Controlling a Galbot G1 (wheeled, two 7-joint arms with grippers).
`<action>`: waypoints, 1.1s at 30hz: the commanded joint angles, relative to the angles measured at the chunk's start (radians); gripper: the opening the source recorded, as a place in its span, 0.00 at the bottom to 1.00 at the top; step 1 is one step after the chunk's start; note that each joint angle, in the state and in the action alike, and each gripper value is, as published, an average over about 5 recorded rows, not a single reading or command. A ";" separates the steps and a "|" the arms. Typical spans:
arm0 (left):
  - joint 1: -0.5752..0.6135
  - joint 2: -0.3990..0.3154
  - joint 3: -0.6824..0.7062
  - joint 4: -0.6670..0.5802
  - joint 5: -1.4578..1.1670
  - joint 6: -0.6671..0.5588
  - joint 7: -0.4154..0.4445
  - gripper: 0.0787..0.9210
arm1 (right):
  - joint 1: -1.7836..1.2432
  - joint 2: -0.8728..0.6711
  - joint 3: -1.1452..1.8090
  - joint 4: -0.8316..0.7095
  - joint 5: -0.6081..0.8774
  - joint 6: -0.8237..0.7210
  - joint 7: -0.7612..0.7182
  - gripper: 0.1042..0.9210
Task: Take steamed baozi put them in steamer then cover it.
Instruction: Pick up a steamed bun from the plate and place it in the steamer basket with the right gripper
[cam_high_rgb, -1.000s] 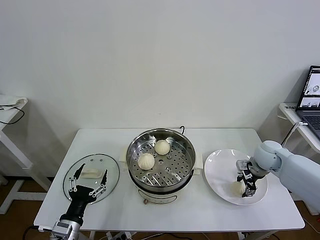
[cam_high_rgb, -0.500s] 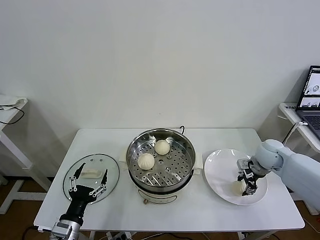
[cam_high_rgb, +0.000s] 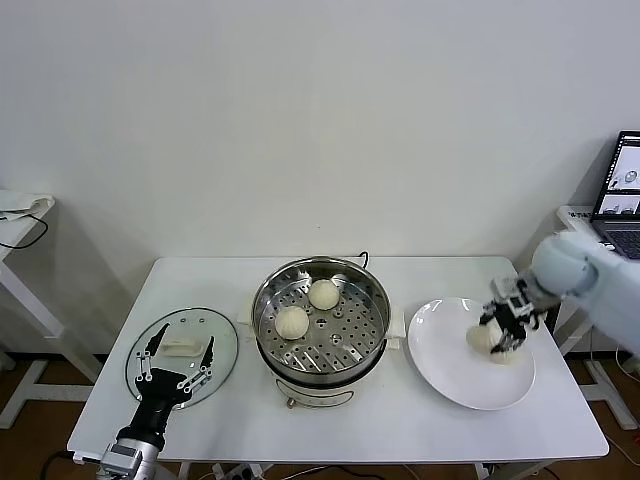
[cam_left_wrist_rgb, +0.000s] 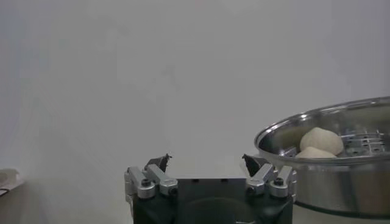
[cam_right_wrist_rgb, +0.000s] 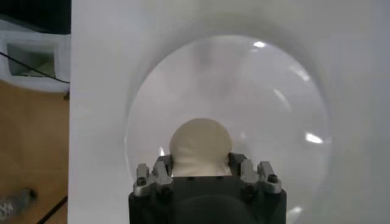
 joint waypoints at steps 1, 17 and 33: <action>0.000 0.001 -0.002 0.001 0.000 0.001 0.000 0.88 | 0.486 0.080 -0.243 0.052 0.055 0.372 -0.032 0.62; -0.007 0.004 -0.027 0.013 -0.013 0.001 0.006 0.88 | 0.585 0.491 -0.441 0.079 -0.063 0.725 0.182 0.62; -0.015 0.005 -0.051 0.026 -0.031 0.000 0.012 0.88 | 0.490 0.654 -0.492 0.060 -0.047 0.716 0.207 0.62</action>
